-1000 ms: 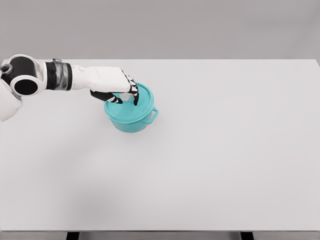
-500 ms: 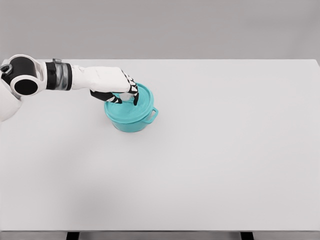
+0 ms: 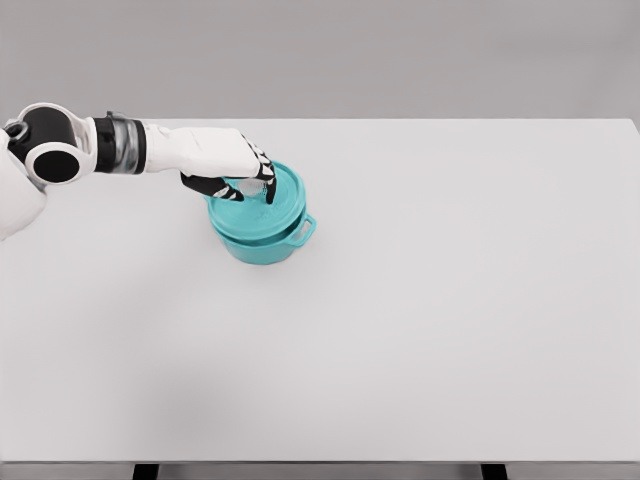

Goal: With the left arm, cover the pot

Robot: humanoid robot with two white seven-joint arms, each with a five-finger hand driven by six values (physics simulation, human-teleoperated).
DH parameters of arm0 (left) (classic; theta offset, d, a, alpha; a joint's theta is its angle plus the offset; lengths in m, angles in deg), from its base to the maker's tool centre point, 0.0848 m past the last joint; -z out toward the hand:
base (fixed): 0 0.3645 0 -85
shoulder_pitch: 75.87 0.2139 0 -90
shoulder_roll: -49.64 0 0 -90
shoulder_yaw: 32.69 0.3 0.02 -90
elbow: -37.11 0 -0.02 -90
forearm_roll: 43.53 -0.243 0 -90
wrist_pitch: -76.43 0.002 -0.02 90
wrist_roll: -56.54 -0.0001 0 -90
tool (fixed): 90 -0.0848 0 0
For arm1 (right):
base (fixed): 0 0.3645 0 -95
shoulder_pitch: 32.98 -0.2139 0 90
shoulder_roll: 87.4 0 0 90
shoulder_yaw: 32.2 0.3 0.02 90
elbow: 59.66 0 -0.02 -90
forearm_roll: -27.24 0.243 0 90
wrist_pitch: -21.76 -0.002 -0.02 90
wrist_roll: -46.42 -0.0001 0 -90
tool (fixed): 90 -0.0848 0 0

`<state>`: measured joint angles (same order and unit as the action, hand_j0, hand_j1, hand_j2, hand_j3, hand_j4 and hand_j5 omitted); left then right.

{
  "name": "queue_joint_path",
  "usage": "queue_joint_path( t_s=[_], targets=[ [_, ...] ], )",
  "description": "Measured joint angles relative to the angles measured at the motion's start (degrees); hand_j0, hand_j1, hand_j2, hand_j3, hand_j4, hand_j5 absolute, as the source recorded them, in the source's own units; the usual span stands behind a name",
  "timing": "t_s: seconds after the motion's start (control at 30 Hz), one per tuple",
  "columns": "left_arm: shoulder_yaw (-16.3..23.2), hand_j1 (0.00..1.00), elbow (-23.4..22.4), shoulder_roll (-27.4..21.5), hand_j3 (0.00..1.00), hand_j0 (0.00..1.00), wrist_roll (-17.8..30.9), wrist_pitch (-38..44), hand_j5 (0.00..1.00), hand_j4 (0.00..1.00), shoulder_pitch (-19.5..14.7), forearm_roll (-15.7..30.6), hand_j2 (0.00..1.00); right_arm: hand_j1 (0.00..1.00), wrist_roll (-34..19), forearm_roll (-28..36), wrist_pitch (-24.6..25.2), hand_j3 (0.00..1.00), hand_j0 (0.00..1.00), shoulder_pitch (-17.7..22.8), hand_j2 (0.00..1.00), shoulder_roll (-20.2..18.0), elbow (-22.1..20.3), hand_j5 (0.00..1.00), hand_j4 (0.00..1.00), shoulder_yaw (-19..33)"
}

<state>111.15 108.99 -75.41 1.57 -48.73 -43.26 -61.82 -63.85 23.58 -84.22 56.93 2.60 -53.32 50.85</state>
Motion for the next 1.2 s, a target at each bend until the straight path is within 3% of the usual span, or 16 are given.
queue_joint_path(
  t_s=[1.2],
  targets=[
    [0.0,0.56,-2.0,1.1,0.56,0.56,0.0,0.0,0.56,0.56,-0.3,-0.1,0.56,1.0,0.0,0.0,0.0,1.0,1.0,0.0,1.0,0.0,0.0,1.0,1.0,0.0]
  ],
)
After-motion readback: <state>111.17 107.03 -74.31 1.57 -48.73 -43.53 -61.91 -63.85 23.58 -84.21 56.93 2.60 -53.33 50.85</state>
